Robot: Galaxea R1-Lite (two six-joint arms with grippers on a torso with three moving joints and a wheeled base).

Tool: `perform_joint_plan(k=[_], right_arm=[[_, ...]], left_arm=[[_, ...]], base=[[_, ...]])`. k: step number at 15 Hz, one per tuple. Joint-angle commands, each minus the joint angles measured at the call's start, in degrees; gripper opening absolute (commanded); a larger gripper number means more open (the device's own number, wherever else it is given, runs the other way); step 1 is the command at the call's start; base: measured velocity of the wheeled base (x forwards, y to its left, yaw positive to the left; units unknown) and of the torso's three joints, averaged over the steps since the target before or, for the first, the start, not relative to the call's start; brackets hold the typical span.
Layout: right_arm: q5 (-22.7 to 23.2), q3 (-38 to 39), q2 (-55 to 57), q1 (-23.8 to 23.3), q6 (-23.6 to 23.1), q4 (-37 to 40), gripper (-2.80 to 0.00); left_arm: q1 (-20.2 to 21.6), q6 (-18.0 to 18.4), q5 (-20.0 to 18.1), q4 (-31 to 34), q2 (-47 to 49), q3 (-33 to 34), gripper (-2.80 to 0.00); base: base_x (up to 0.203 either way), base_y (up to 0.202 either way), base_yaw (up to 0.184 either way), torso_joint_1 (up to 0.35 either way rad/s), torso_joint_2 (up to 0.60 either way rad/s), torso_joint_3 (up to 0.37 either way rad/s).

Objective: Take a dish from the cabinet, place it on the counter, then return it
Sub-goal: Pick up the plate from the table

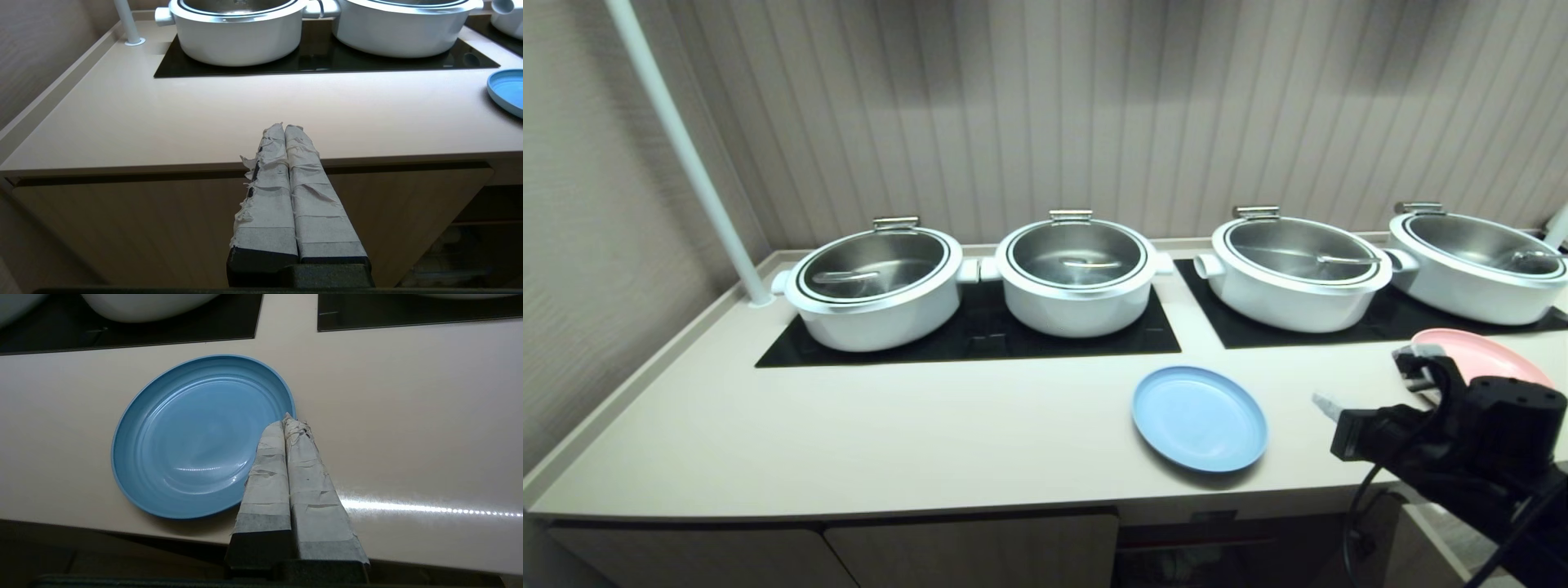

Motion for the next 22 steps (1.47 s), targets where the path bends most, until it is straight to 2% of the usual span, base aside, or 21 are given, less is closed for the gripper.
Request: perform_joint_plan(k=[1, 4, 7, 10, 13, 15, 17, 22], right_arm=[[0.0, 4.7, -6.3, 0.0, 0.0, -2.7, -2.80], [-0.7, 10.4, -14.4, -0.1, -0.1, -2.1, -2.80], [-5.7, 10.9, -23.7, -0.1, -3.3, 1.6, -2.80], [-7.2, 11.0, -36.6, -0.3, -6.6, 8.9, -2.80], [-7.6, 11.1, -50.4, -2.9, -8.4, 18.3, -2.80], [-7.5, 11.1, -61.5, -3.7, -9.7, 27.6, -2.80], [-7.2, 10.8, -74.5, -4.0, -11.2, 40.3, -2.80], [-5.6, 8.7, -108.2, -3.6, -12.3, 80.7, -2.80]], left_arm=[[0.0, 0.0, 0.0, 0.0, 0.0, 0.0, -2.80], [0.0, 0.0, 0.0, 0.0, 0.0, 0.0, -2.80], [0.0, 0.0, 0.0, 0.0, 0.0, 0.0, -2.80], [0.0, 0.0, 0.1, 0.0, 0.0, 0.0, -2.80], [0.0, 0.0, 0.0, 0.0, 0.0, 0.0, -2.80], [0.0, 0.0, 0.0, 0.0, 0.0, 0.0, -2.80], [0.0, 0.0, 0.1, 0.0, 0.0, 0.0, -2.80], [0.0, 0.0, 0.0, 0.0, 0.0, 0.0, -2.80]], base=[[0.000, 0.000, 0.000, 0.000, 0.00, 0.000], [0.000, 0.000, 0.000, 0.000, 0.00, 0.000], [0.000, 0.000, 0.000, 0.000, 0.00, 0.000], [0.000, 0.000, 0.000, 0.000, 0.00, 0.000], [0.000, 0.000, 0.000, 0.000, 0.00, 0.000], [0.000, 0.000, 0.000, 0.000, 0.00, 0.000], [0.000, 0.000, 0.000, 0.000, 0.00, 0.000], [0.000, 0.000, 0.000, 0.000, 0.00, 0.000]])
